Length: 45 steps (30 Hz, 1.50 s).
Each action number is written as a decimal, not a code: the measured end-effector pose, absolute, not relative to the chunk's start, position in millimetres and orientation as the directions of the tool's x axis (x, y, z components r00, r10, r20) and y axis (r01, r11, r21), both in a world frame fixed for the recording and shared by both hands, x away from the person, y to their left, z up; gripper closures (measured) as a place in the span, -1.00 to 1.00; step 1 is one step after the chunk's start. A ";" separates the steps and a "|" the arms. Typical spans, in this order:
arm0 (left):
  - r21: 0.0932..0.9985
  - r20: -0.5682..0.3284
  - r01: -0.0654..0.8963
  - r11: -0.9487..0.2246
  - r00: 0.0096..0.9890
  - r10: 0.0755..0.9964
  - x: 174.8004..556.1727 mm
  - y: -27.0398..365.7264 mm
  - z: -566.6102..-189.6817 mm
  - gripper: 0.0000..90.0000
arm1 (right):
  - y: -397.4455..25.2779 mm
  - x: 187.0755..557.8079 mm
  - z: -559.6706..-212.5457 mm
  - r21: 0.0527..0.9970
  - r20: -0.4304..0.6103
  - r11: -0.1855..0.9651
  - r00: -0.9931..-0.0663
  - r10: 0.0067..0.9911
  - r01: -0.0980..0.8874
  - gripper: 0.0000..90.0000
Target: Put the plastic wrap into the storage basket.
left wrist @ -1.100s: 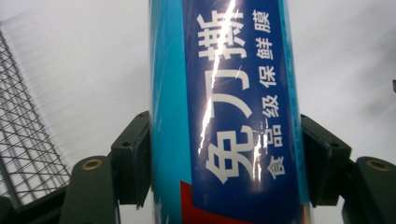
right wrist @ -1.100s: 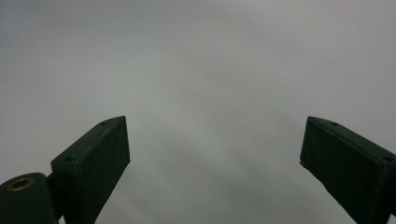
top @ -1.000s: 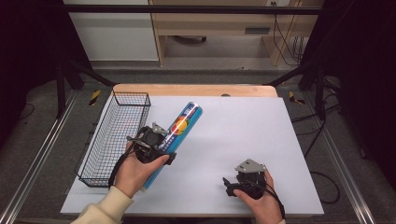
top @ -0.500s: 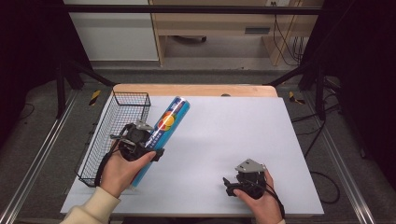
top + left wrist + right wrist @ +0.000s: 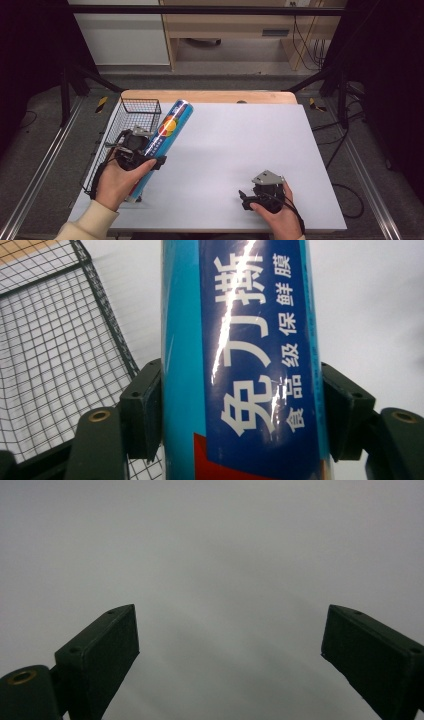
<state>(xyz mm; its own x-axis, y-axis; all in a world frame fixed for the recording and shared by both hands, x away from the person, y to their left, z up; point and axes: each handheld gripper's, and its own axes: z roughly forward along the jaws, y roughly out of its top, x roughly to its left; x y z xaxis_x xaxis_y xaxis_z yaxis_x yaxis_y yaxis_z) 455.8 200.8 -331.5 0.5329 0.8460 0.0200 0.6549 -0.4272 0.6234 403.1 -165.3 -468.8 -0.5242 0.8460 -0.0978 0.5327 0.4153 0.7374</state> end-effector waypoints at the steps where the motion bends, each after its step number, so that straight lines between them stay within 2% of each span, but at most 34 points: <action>1: 0.622 0.019 0.658 -0.424 0.528 0.849 456.0 204.4 -331.0 -0.30 | -165.3 402.9 -468.7 0.737 -0.093 0.410 -0.520 0.849 0.537 -0.81; 45: 0.643 0.038 0.684 -0.346 0.422 0.906 439.3 277.1 -315.4 -0.29 | -163.3 402.7 -469.3 0.738 -0.106 0.422 -0.528 0.843 0.526 -0.80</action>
<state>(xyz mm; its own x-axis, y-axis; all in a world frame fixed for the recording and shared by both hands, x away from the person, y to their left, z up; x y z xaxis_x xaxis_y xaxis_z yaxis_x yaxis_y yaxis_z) 439.3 277.1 -315.4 0.4222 0.9057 0.0382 0.6838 -0.3458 0.6425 402.7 -163.3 -469.3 -0.5281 0.8425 -0.1059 0.5258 0.4224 0.7383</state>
